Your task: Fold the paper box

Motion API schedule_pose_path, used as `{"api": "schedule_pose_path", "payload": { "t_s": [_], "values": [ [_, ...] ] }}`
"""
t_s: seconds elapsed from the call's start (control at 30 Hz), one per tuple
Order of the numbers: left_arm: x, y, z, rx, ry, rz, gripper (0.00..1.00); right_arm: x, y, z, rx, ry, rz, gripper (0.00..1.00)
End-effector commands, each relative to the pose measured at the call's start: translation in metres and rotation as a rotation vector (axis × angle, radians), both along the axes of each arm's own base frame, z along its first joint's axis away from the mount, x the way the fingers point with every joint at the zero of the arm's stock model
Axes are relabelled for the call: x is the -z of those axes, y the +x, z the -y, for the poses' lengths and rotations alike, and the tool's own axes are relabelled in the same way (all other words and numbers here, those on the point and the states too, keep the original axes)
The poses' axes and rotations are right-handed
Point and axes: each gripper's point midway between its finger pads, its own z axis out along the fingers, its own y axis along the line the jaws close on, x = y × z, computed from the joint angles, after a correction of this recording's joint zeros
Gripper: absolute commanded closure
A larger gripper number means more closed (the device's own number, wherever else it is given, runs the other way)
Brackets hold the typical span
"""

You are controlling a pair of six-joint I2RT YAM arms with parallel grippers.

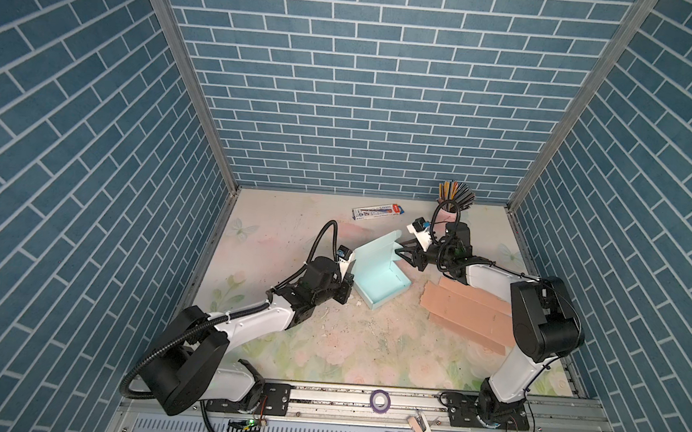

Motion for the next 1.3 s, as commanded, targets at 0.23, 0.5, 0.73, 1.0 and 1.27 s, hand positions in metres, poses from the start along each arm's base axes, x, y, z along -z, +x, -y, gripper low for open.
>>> {"api": "schedule_pose_path", "payload": {
  "t_s": [0.23,0.5,0.73,1.0,1.27],
  "values": [
    [-0.004,0.011,-0.007,-0.049,-0.006,0.018,0.92,0.007,-0.023,-0.019,-0.099,-0.031,-0.018,0.81],
    [-0.003,0.019,-0.015,-0.106,0.02,0.021,0.92,0.018,-0.021,-0.02,0.0,-0.119,-0.008,0.93],
    [-0.01,0.02,-0.018,-0.128,0.015,0.032,0.82,0.018,-0.018,-0.019,0.127,-0.213,0.071,0.95],
    [-0.008,0.023,-0.028,-0.186,0.034,0.011,0.82,0.012,-0.034,-0.032,0.166,-0.172,0.15,0.95],
    [-0.016,0.026,-0.041,-0.237,0.035,0.023,0.86,-0.004,-0.057,-0.048,0.092,-0.115,0.211,0.91]
  ]
}}
